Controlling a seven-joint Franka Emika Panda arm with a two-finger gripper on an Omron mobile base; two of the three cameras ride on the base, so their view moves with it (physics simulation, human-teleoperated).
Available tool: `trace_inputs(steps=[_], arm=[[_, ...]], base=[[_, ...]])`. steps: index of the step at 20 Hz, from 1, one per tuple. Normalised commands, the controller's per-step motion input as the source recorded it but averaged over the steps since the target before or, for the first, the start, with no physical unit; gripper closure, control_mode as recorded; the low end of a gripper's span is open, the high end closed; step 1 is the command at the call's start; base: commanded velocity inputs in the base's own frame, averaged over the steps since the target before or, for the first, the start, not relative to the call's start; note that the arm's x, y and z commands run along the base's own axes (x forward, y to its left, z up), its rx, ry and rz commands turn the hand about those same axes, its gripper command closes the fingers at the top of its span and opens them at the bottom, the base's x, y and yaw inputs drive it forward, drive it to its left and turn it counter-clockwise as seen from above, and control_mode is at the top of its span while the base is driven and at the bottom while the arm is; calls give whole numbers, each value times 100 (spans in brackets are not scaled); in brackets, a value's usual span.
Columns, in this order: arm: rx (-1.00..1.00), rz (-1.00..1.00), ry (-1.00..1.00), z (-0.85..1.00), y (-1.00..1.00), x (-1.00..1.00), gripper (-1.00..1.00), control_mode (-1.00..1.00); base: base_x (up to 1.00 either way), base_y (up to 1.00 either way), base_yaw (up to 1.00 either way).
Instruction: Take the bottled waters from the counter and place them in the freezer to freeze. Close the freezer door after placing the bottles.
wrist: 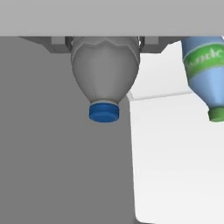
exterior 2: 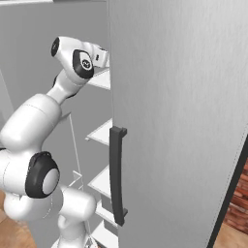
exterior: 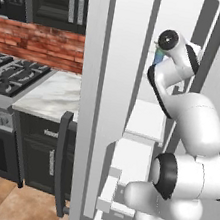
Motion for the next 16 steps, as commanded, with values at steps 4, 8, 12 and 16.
trace_inputs(steps=[4,8,12,16], arm=[[-3,1,0,-19,38,2,100,-100],[-1,0,0,0,14,7,100,-100],[0,0,0,0,0,39,100,-100],[0,0,0,0,0,42,100,-100]], base=[[0,0,0],[0,0,0],[0,0,0],[0,0,0]])
